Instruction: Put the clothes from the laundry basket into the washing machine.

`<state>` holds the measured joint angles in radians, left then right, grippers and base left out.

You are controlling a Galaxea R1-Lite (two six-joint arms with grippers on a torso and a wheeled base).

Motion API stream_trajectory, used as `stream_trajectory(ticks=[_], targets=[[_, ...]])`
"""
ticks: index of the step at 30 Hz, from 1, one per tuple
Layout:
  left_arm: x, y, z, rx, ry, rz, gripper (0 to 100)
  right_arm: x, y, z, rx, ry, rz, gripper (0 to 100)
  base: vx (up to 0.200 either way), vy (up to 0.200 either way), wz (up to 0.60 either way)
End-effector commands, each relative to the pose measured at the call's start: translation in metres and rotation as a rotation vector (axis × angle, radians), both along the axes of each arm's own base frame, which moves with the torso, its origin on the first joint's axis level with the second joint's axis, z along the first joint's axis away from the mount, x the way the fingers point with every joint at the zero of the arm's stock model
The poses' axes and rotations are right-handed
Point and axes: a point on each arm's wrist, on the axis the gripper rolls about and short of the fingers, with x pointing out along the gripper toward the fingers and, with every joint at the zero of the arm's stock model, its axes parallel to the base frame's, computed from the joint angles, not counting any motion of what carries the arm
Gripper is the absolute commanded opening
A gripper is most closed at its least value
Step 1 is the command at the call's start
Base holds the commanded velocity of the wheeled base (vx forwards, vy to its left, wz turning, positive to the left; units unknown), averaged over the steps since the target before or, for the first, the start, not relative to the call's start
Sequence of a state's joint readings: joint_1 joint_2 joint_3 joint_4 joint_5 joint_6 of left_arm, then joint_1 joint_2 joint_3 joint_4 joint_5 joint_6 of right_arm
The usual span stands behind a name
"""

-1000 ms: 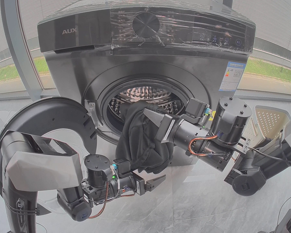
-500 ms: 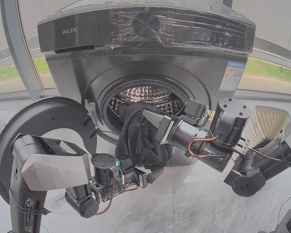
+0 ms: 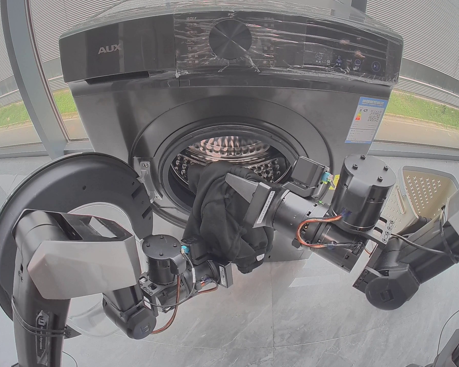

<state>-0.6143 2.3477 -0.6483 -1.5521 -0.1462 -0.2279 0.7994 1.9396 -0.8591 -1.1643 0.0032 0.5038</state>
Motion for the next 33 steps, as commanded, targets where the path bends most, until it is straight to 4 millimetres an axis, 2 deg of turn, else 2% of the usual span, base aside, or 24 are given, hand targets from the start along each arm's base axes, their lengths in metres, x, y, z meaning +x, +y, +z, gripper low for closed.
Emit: stream_trajectory(ticks=[1,5,6,10,12,13,19,20,23,26,33], targets=[[-0.013,0.005,0.026,-0.032,-0.032,-0.016,0,0.003,-0.001,-0.003,-0.008,0.007,-0.010,0,0.000,0.000,0.00],[-0.033,0.010,0.037,-0.027,-0.021,-0.064,0,0.006,-0.002,-0.010,-0.022,0.018,-0.014,0,0.000,0.000,0.00],[-0.050,0.015,0.044,-0.021,-0.011,-0.119,0,0.009,-0.003,-0.014,-0.032,0.028,-0.022,0,0.000,0.000,0.00],[-0.079,0.026,0.059,-0.024,-0.006,-0.204,0,0.014,-0.005,-0.023,-0.050,0.047,-0.031,0,0.000,0.000,0.00],[-0.080,0.026,0.060,-0.025,-0.007,-0.207,0,0.014,-0.005,-0.024,-0.051,0.048,-0.031,0,0.000,0.000,0.00],[-0.097,0.036,0.071,-0.036,-0.013,-0.257,0,0.013,-0.005,-0.026,-0.058,0.054,-0.028,0,0.000,0.000,0.00],[-0.110,0.048,0.080,-0.034,-0.038,-0.270,0,0.008,-0.006,-0.032,-0.079,0.069,-0.017,0,0.000,0.000,0.00],[-0.110,0.050,0.081,-0.029,-0.046,-0.265,0,0.008,-0.006,-0.032,-0.078,0.068,-0.016,100,0.000,0.000,0.00],[-0.106,0.050,0.083,-0.030,-0.068,-0.251,0,0.008,-0.006,-0.033,-0.078,0.066,-0.020,100,0.000,0.000,0.00],[-0.092,0.051,0.092,-0.055,-0.110,-0.199,0,0.011,-0.009,-0.034,-0.090,0.059,-0.036,100,0.000,0.000,0.00],[-0.070,0.050,0.102,-0.090,-0.161,-0.058,0,0.022,-0.031,-0.042,-0.164,0.041,-0.106,100,0.000,0.000,0.00]])
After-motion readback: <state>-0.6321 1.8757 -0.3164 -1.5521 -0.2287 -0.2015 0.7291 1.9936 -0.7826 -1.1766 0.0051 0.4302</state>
